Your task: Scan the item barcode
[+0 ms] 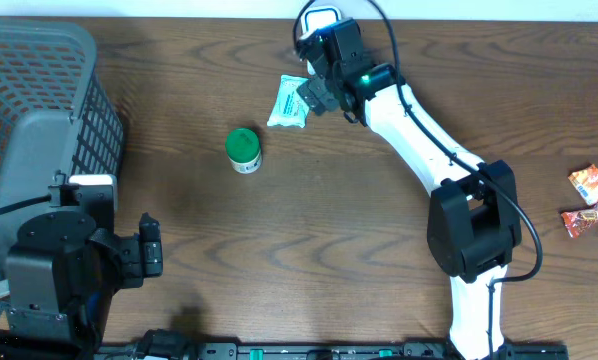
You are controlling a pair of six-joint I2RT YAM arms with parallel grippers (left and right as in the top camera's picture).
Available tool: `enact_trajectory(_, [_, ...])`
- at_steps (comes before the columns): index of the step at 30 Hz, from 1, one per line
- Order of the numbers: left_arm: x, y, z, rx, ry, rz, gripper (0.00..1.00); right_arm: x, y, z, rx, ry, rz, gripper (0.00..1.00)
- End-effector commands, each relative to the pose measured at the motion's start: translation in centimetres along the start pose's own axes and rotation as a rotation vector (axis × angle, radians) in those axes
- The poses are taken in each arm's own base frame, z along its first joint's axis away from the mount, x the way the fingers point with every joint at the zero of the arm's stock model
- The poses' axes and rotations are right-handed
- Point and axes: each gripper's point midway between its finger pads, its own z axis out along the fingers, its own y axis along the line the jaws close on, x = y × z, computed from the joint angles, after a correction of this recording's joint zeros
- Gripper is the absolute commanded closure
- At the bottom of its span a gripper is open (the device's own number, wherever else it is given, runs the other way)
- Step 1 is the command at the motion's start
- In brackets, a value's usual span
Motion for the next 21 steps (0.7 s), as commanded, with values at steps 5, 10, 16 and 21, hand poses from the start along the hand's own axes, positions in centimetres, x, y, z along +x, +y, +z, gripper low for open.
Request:
enact_trajectory(5, [0.0,0.2,0.0,-0.009,0.002,-0.007,0.02,1.6,4.9,4.1,-0.068,0.054,0.575,0.01])
enact_trajectory(10, [0.0,0.2,0.0,-0.009,0.002,-0.007,0.02,1.0,7.4,6.2,-0.038,-0.006,0.566,0.01])
enact_trajectory(16, [0.0,0.2,0.0,-0.009,0.002,-0.007,0.02,1.5,8.3,7.4,0.050,-0.030,0.595,0.01])
enact_trajectory(21, [0.0,0.2,0.0,-0.009,0.002,-0.007,0.02,2.3,8.2,9.1,0.097,-0.047,0.625,0.01])
